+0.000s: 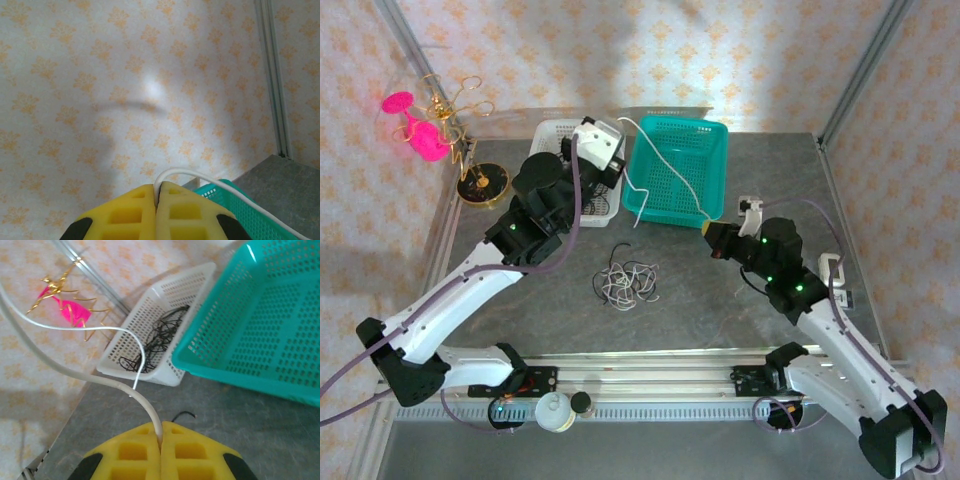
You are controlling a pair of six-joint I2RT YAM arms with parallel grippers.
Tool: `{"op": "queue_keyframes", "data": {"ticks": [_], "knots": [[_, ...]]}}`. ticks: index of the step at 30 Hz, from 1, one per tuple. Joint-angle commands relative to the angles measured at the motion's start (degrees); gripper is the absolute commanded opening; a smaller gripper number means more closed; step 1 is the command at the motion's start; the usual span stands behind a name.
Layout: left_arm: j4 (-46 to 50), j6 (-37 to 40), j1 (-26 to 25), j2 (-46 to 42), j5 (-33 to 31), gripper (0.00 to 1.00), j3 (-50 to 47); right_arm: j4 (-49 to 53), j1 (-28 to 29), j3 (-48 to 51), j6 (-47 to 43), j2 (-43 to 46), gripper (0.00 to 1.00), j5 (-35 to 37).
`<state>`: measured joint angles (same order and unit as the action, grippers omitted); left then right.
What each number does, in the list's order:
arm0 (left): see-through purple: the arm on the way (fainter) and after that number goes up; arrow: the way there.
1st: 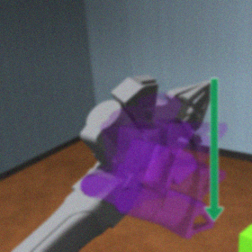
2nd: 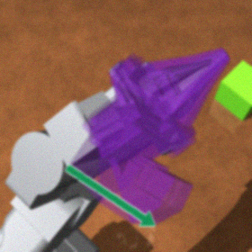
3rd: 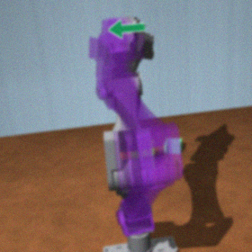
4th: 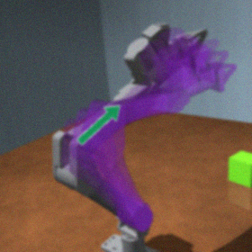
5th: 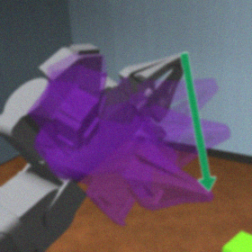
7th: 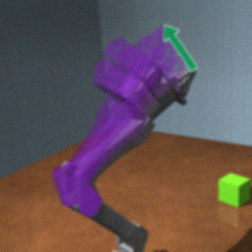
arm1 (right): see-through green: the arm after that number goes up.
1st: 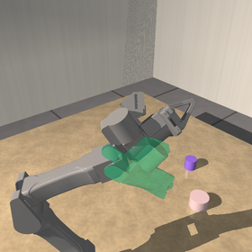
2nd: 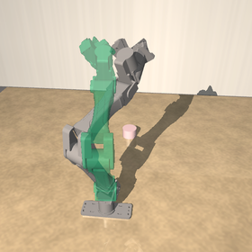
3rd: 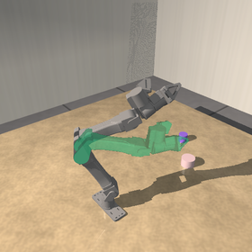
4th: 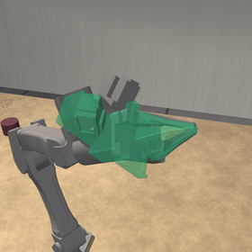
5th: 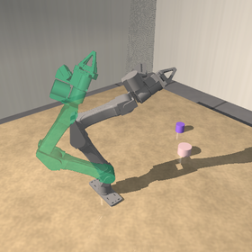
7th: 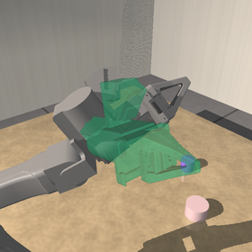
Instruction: Untangle the cables
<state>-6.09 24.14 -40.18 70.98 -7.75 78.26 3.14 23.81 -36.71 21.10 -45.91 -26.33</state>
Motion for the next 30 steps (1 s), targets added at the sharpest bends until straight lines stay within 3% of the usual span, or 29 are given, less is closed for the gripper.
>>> {"op": "queue_keyframes", "data": {"ticks": [1, 11, 15, 16, 21, 30], "knots": [[-2.88, 0.92, 1.2, -0.54, -0.12, 0.0, 2.2, 6.83, -0.1, -1.3, 2.65, 2.45, 0.0, 4.27], [-2.11, 0.45, 2.62, 1.67, 2.01, 0.0, 4.04, 11.49, -0.13, -0.24, 1.77, 8.53, 0.0, 8.55], [-0.38, 0.07, 2.83, 5.0, 2.49, 0.0, 7.54, 14.59, -0.14, -2.58, 0.63, 8.18, 0.35, 11.18], [0.22, -0.17, 2.9, 6.1, 2.3, 0.0, 8.91, 15.05, -0.15, -3.01, 0.36, 8.04, 0.39, 11.44], [0.82, -1.39, 2.83, 13.14, 0.72, 0.0, 16.07, 17.07, -0.17, -4.33, -0.92, 9.52, 0.51, 12.68], [-0.25, -3.17, 2.87, 27.68, -0.14, 0.0, 25.12, 17.09, -0.12, -5.59, -0.04, 10.93, 0.53, 13.6]]}}
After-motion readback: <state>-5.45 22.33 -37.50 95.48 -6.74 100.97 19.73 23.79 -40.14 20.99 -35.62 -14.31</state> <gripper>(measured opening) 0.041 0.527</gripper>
